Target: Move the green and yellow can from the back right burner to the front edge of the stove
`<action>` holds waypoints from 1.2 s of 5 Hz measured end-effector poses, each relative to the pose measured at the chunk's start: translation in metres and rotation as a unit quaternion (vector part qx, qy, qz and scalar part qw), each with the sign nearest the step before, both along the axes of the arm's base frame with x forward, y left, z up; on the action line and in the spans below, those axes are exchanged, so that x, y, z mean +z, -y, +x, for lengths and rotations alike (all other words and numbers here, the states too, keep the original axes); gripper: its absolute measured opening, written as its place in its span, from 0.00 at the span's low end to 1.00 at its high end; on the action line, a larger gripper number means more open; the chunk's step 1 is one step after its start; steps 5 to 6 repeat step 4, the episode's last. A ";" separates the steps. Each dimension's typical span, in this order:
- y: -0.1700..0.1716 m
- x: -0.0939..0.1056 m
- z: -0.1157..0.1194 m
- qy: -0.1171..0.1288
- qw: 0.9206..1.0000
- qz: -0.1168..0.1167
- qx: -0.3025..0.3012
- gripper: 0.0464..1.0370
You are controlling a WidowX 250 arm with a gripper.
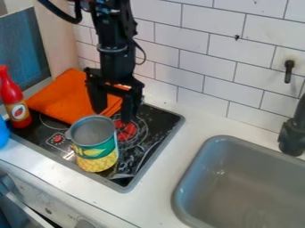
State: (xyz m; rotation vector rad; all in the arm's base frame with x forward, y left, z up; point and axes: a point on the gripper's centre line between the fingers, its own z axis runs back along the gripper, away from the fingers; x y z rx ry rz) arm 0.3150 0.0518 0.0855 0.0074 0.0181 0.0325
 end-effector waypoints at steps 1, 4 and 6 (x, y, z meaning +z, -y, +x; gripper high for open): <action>0.009 0.023 0.007 0.049 0.999 -0.003 -0.005 0.96; -0.002 0.075 -0.060 0.019 1.000 -0.014 -0.013 0.96; -0.002 0.075 -0.060 0.019 1.000 -0.014 -0.013 0.96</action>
